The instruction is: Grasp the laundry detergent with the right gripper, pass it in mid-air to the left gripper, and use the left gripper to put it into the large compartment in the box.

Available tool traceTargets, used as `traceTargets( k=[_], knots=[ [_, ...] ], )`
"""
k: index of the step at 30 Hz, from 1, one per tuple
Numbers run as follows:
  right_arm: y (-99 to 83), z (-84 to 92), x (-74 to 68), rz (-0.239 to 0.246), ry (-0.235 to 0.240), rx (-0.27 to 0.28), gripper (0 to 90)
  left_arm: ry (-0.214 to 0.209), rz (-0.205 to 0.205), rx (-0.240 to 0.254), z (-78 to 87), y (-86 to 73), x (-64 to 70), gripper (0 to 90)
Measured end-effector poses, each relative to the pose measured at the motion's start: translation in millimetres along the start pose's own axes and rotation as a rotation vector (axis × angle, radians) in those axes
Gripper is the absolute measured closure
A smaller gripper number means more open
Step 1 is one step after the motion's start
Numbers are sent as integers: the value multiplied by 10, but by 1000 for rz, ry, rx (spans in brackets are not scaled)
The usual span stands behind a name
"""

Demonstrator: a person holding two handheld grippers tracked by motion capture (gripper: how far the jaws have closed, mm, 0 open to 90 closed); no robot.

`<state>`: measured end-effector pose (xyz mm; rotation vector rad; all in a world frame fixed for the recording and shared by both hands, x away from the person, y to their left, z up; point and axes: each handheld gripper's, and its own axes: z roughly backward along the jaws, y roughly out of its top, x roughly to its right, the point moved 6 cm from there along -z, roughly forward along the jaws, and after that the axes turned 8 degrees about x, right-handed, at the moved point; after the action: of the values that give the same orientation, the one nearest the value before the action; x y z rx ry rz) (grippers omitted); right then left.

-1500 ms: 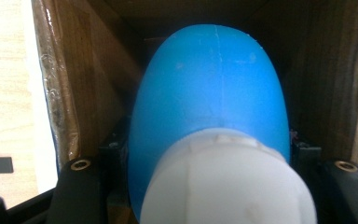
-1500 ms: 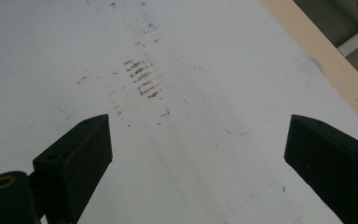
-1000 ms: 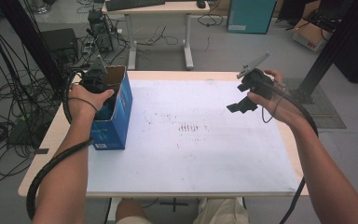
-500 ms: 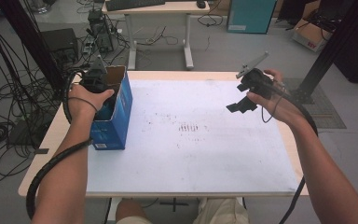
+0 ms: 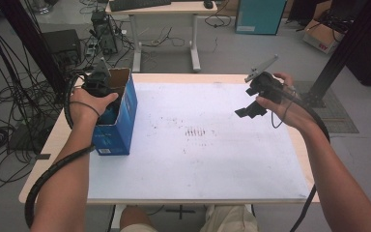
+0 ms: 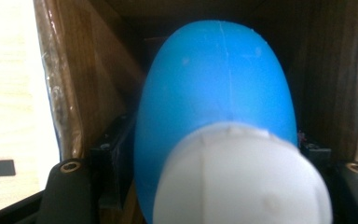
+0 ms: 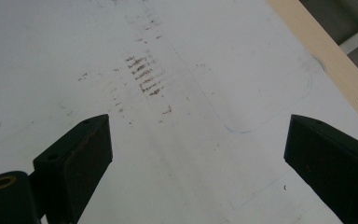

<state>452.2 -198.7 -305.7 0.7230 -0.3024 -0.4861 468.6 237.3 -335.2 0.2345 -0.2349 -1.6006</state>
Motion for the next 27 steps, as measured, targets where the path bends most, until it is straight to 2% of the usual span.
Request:
traceTargets(
  k=[16, 20, 21, 23, 24, 25, 26, 27],
  knots=[
    [118, -70, -78, 10, 12, 6, 75, 21, -58, 35, 389, -52, 54, 236],
    [101, -100, -62, -1, 13, 0, 75, 8, -73, 68, 544, -67, 84, 211],
    [99, -106, -56, 0, 13, -2, 75, -20, -77, 101, 639, -55, 138, 201],
    [93, -121, -28, 6, 13, -17, 75, -39, -103, 138, 776, -27, 236, 192],
    [93, -121, -28, 6, 13, -17, 75, -39, -103, 138, 776, -27, 236, 182],
    [91, -135, -4, -1, 6, -19, 75, -42, -112, 150, 814, -15, 268, 182],
    [89, -142, 23, -1, 6, -27, 75, -51, -137, 168, 890, 17, 360, 174],
    [89, -142, 23, -1, 6, -27, 75, -51, -137, 168, 890, 17, 360, 166]
  ],
)
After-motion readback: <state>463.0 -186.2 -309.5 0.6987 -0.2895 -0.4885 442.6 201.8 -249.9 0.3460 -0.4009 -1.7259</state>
